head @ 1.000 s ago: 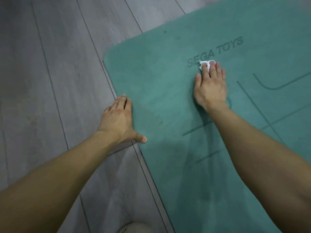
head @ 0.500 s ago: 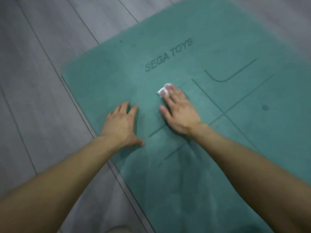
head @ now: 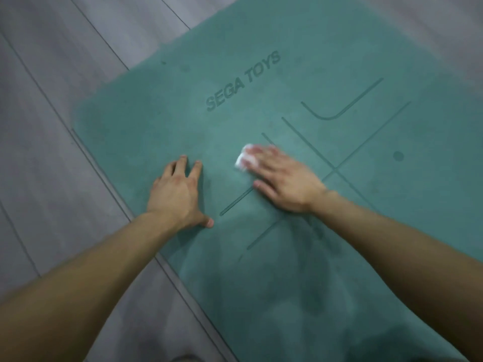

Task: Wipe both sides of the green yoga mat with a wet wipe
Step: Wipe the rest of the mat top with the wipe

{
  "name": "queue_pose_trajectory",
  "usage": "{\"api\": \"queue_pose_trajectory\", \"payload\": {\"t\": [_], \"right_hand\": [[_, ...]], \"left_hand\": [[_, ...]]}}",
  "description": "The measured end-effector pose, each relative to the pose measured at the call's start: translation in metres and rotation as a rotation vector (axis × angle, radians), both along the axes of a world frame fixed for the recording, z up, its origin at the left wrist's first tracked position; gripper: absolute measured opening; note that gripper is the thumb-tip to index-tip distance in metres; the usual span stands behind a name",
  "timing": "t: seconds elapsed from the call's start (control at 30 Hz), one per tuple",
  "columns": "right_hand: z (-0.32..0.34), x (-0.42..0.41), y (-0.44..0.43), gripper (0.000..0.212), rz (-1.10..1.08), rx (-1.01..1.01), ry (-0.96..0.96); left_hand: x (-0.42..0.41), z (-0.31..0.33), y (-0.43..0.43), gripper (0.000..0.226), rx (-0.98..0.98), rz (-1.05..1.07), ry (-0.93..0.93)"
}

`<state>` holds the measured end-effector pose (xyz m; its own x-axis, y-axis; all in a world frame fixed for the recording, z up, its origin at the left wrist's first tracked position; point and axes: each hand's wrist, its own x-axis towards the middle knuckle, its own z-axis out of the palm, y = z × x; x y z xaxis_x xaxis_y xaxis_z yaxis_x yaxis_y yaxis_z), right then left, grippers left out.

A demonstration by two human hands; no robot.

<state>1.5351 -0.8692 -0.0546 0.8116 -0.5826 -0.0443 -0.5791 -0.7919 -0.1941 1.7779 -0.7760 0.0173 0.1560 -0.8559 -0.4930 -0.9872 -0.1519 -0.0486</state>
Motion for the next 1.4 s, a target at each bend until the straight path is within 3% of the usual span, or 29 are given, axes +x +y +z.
{"api": "queue_pose_trajectory", "payload": {"t": [0.07, 0.13, 0.2, 0.3, 0.33, 0.37, 0.47, 0.5, 0.53, 0.63, 0.7, 0.8, 0.97, 1.1, 1.17, 1.3, 1.4], "right_hand": [[0.006, -0.025, -0.037, 0.063, -0.552, -0.023, 0.009], [0.006, -0.022, -0.037, 0.069, -0.83, 0.038, -0.021], [0.005, 0.013, 0.0, 0.064, -0.596, 0.09, -0.115], [-0.001, 0.027, 0.052, 0.063, 0.071, 0.115, -0.044], [-0.003, 0.017, 0.04, 0.06, 0.104, 0.065, -0.054], [-0.005, 0.004, 0.022, 0.056, -0.011, 0.029, -0.07], [0.002, -0.031, -0.025, 0.059, -0.695, -0.01, -0.068], [0.003, -0.027, -0.024, 0.064, -0.798, 0.028, -0.069], [0.002, -0.013, -0.013, 0.065, -0.758, 0.057, -0.093], [-0.003, 0.028, 0.054, 0.064, -0.154, 0.143, -0.107], [-0.009, 0.028, 0.07, 0.061, 0.085, 0.067, -0.073], [-0.01, 0.023, 0.055, 0.056, -0.029, 0.033, -0.141], [-0.016, 0.014, 0.044, 0.06, 0.062, 0.081, -0.116], [-0.008, -0.032, -0.018, 0.058, -0.466, -0.004, -0.082], [-0.006, -0.016, -0.016, 0.056, -0.535, -0.011, -0.124], [-0.007, 0.019, 0.021, 0.027, -0.604, -0.03, -0.352], [-0.005, 0.008, 0.018, 0.013, -0.677, -0.054, -0.405]], "left_hand": [[0.0, -0.001, 0.001, 0.157, 0.006, -0.004, -0.013], [0.0, -0.001, 0.001, 0.157, 0.005, -0.014, -0.019], [-0.002, 0.002, -0.001, 0.157, 0.009, -0.015, -0.014], [-0.003, 0.004, -0.001, 0.157, 0.021, -0.017, -0.023], [-0.003, 0.004, -0.001, 0.157, 0.021, -0.016, -0.021], [-0.002, 0.003, 0.0, 0.156, 0.02, -0.014, -0.017], [-0.001, 0.0, 0.002, 0.156, 0.01, -0.022, -0.023], [-0.001, 0.0, 0.001, 0.156, 0.008, -0.027, -0.03], [-0.002, 0.001, 0.0, 0.156, 0.01, -0.028, -0.033], [-0.008, 0.005, -0.002, 0.149, -0.022, -0.078, -0.02], [-0.012, 0.003, -0.003, 0.142, -0.061, -0.173, -0.007], [-0.014, -0.002, -0.003, 0.137, -0.057, -0.206, 0.029], [-0.01, -0.005, 0.0, 0.136, -0.051, -0.213, 0.043], [-0.012, -0.006, 0.003, 0.134, -0.053, -0.203, 0.046], [-0.012, -0.005, 0.002, 0.132, -0.052, -0.202, 0.043], [-0.01, -0.004, 0.001, 0.134, -0.039, -0.201, 0.05], [-0.009, -0.007, 0.002, 0.133, -0.041, -0.202, 0.052]]}}
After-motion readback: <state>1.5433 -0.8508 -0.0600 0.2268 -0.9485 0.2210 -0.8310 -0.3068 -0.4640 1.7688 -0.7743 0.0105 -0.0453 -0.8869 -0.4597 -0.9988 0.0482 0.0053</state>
